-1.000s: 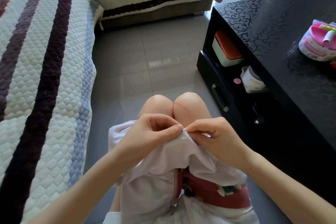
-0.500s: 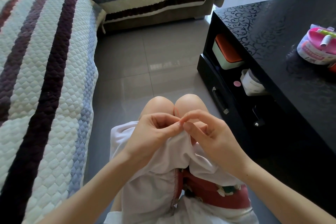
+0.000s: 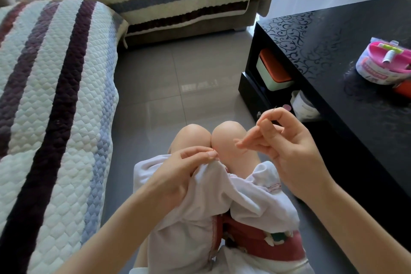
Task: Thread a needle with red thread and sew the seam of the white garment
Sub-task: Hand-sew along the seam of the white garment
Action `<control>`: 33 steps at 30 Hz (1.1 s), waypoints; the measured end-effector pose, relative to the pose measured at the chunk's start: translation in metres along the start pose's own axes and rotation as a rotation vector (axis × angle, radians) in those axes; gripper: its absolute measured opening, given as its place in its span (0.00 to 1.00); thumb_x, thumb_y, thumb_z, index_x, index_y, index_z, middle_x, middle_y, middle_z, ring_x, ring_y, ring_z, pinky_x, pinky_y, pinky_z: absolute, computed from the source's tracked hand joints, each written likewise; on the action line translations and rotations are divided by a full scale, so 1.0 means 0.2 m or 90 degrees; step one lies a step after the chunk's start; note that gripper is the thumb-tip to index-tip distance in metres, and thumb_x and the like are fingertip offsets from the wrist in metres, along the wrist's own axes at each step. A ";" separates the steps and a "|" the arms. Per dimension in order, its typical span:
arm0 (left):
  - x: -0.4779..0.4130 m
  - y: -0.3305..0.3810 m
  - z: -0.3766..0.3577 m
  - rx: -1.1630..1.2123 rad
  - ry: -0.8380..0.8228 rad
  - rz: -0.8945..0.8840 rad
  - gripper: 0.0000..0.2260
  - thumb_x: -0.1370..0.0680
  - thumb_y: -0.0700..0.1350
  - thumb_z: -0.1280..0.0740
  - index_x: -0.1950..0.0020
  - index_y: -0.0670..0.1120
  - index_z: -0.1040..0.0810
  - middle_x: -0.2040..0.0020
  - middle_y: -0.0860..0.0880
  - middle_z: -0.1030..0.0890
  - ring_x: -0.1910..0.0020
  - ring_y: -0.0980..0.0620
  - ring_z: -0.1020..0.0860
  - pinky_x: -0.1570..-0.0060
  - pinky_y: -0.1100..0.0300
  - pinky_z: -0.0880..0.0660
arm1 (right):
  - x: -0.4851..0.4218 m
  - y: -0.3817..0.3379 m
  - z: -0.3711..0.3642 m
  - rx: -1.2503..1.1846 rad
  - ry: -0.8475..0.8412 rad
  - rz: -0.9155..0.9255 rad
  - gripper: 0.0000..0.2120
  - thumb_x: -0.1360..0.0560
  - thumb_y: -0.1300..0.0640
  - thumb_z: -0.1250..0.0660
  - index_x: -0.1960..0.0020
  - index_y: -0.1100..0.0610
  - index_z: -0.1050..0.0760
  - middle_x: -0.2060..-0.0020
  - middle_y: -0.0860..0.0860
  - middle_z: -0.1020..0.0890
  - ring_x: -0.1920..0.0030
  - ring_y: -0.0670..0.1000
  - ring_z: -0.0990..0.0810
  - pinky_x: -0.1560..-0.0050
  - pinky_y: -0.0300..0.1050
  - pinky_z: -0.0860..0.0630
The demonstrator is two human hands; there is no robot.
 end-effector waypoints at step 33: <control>0.05 0.68 -0.20 -0.280 -0.168 -0.215 0.02 0.32 0.44 0.29 0.64 0.48 0.17 0.70 0.51 0.28 0.70 0.56 0.30 0.64 0.63 0.32 | -0.13 -0.08 -0.27 0.076 -0.199 0.148 0.25 0.24 0.66 0.39 0.30 0.49 0.39 0.70 0.47 0.27 0.68 0.45 0.32 0.62 0.35 0.31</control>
Point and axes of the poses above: each hand's wrist, its own x-axis away from the middle knuckle, its own z-axis out of the back of the hand, y = z × x, the point moved 7 cm from there along -x, towards the middle knuckle
